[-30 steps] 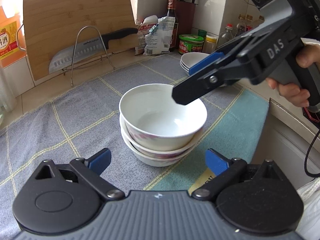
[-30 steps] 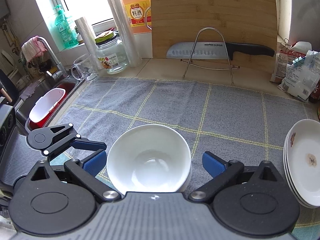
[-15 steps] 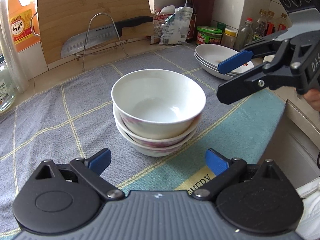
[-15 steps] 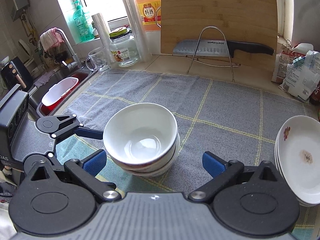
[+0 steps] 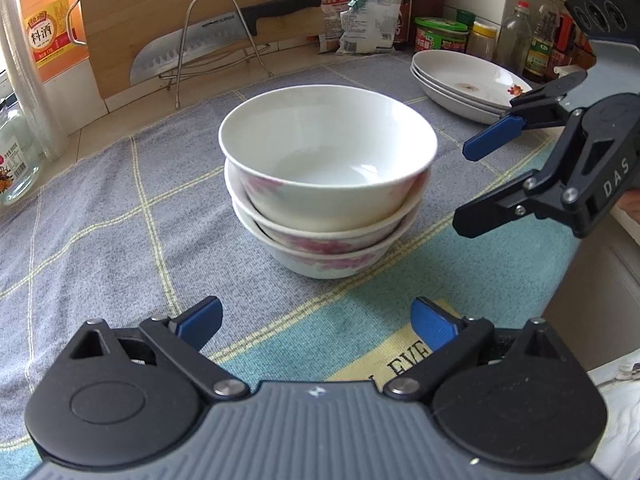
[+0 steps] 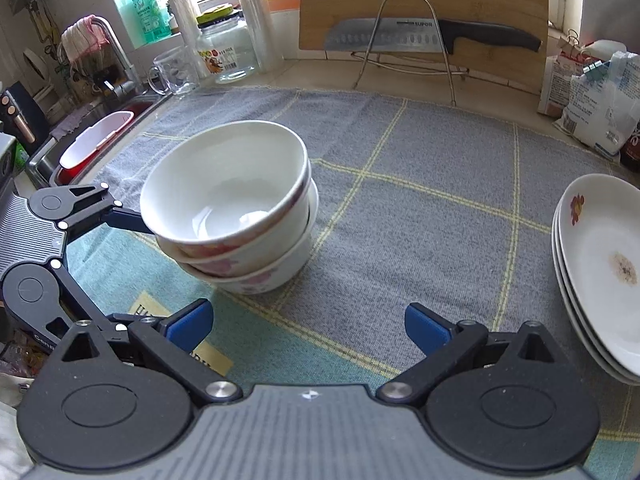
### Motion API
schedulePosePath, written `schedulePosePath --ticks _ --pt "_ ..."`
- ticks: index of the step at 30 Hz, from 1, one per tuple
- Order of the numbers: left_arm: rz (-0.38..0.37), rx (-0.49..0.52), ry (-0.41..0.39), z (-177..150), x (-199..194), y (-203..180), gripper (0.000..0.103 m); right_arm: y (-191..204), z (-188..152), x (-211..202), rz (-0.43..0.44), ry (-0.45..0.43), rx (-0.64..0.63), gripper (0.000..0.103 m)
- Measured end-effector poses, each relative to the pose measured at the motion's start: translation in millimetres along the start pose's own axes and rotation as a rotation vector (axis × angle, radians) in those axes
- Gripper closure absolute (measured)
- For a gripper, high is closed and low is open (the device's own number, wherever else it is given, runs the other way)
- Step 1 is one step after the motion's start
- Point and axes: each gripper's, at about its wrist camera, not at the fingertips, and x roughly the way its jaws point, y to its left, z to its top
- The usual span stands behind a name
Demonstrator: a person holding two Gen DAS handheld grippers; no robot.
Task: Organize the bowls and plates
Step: 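Move both grippers to the three-bowl stack and grasp its bottom bowl rim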
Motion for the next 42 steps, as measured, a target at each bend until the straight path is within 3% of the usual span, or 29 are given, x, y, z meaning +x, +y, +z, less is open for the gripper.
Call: schedulePosePath --ticks 12,26,42 --pt "-0.067 0.068 0.046 7 33 17 0.001 13 -7 32 -0.092 0.082 -0.042 0.000" --pt "-0.178 0.201 -0.026 6 37 30 0.000 30 -5 45 -0.174 0.123 -0.091 0.000" --pt "-0.194 0.199 -0.156 -10 33 35 0.000 33 -5 46 -0.213 0.116 -0.032 0.000"
